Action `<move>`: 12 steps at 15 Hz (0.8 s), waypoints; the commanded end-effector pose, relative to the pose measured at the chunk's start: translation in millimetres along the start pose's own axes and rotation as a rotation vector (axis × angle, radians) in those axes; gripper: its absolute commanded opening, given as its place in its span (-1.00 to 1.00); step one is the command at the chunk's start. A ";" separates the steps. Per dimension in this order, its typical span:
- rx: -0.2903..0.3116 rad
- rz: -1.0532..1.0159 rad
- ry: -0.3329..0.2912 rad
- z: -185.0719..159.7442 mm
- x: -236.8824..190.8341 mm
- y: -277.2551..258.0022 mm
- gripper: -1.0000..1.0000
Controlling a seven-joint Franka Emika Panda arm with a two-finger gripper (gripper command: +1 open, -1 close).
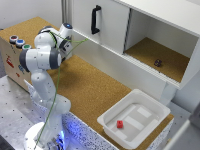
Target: Pull the drawer
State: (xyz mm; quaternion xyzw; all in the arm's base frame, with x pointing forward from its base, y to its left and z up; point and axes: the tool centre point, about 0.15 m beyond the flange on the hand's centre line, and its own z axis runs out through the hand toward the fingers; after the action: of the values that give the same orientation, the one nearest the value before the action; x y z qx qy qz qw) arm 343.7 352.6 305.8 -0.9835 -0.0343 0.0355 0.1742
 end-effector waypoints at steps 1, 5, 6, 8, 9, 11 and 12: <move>0.095 0.013 -0.006 31.6 -5.1 52.2 -1.00; 0.105 0.027 -0.002 32.4 -14.3 73.7 -1.00; 0.105 0.029 0.000 32.7 -15.5 78.7 -1.00; 0.107 0.036 0.003 32.5 -17.7 88.1 -1.00; 0.106 0.040 0.004 32.6 -19.3 92.9 -1.00; 0.107 0.045 0.003 33.0 -22.3 102.6 -1.00; 0.105 0.045 -0.002 33.7 -24.1 107.5 -1.00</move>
State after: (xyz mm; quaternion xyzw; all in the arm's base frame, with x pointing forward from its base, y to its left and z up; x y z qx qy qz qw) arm 341.0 304.7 307.1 -0.9845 -0.0121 0.0379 0.1710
